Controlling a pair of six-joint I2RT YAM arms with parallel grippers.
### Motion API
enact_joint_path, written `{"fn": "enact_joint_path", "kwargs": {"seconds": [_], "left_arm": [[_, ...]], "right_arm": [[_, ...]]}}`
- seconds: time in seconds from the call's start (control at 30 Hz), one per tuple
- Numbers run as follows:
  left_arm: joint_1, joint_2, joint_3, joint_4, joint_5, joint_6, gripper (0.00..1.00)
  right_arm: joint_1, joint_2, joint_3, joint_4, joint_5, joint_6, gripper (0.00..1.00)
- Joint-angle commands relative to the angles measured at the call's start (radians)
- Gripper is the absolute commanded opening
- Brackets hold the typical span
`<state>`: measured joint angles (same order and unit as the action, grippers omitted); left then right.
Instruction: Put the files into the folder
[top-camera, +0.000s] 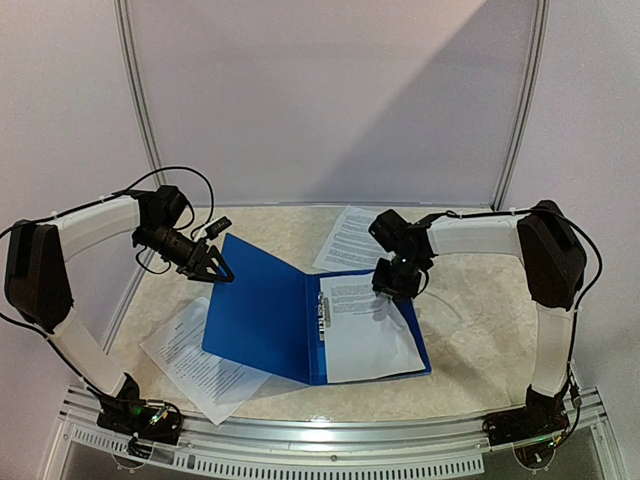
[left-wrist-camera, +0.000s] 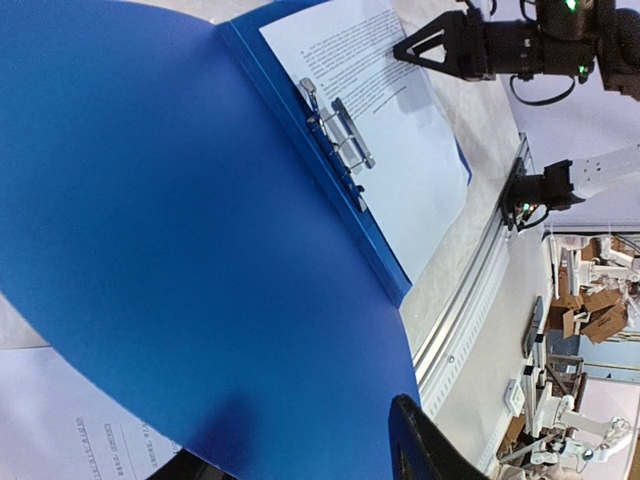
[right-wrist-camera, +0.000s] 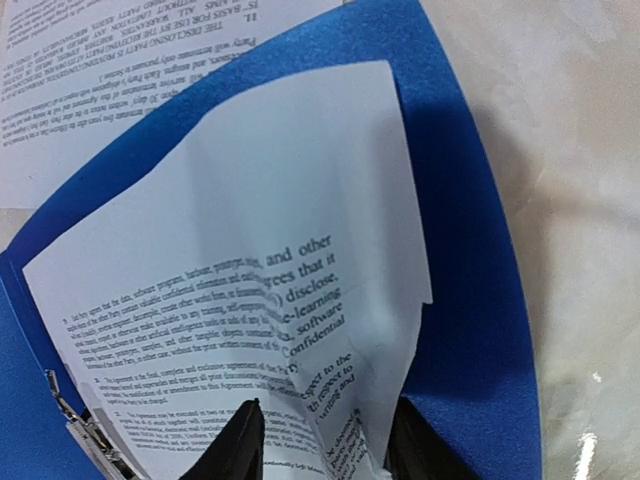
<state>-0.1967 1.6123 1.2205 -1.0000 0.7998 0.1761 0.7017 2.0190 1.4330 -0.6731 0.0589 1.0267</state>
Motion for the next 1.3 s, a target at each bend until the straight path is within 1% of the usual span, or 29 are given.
{"fn": "enact_joint_path", "kwargs": {"seconds": [0.0,0.07,0.1,0.13,0.2,0.27,0.3,0.33,0.4,0.47,0.5,0.6,0.77,0.93,1.03,1.27], "left_arm": [[-0.015,0.003,0.011,0.002,0.007,0.017,0.50],[-0.014,0.003,0.011,0.002,0.007,0.018,0.50],[-0.015,0.003,0.011,0.002,0.006,0.018,0.50],[-0.014,0.003,0.011,0.002,0.006,0.018,0.50],[-0.015,0.003,0.012,0.002,0.007,0.017,0.50],[-0.015,0.004,0.013,0.002,0.006,0.017,0.50],[-0.015,0.004,0.013,0.003,0.006,0.016,0.50],[-0.015,0.004,0.013,0.003,0.004,0.017,0.50],[-0.015,0.005,0.013,0.001,0.003,0.016,0.50],[-0.015,0.005,0.013,0.000,0.002,0.017,0.50],[-0.014,0.003,0.013,-0.001,0.001,0.017,0.50],[-0.014,0.003,0.013,0.001,-0.002,0.017,0.50],[-0.014,0.005,0.011,0.001,-0.003,0.019,0.50],[-0.015,0.004,0.011,0.001,-0.003,0.018,0.50],[-0.014,0.004,0.011,0.000,-0.003,0.019,0.50],[-0.015,0.004,0.013,0.000,-0.002,0.019,0.50]], "right_arm": [[0.009,-0.035,0.057,-0.112,0.085,-0.037,0.47],[0.008,-0.036,0.105,-0.189,0.154,-0.075,0.54],[0.007,-0.036,0.130,-0.229,0.188,-0.094,0.61],[0.008,-0.036,0.151,-0.258,0.217,-0.107,0.63],[0.008,-0.034,0.186,-0.297,0.246,-0.150,0.65],[0.008,-0.036,0.195,-0.296,0.236,-0.183,0.61],[0.008,-0.038,0.190,-0.285,0.220,-0.203,0.55],[0.008,-0.040,0.179,-0.266,0.196,-0.217,0.46],[0.007,-0.044,0.147,-0.222,0.136,-0.229,0.23],[0.007,-0.035,0.123,-0.199,0.101,-0.223,0.05],[0.007,-0.030,0.113,-0.196,0.093,-0.219,0.01],[0.007,-0.004,0.068,-0.151,0.042,-0.215,0.00],[0.003,0.059,-0.002,-0.096,0.004,-0.205,0.00],[0.002,0.106,-0.013,-0.106,0.018,-0.188,0.00],[0.003,0.082,0.017,-0.128,0.046,-0.186,0.00],[0.015,0.017,0.154,-0.186,0.094,-0.239,0.00]]}}
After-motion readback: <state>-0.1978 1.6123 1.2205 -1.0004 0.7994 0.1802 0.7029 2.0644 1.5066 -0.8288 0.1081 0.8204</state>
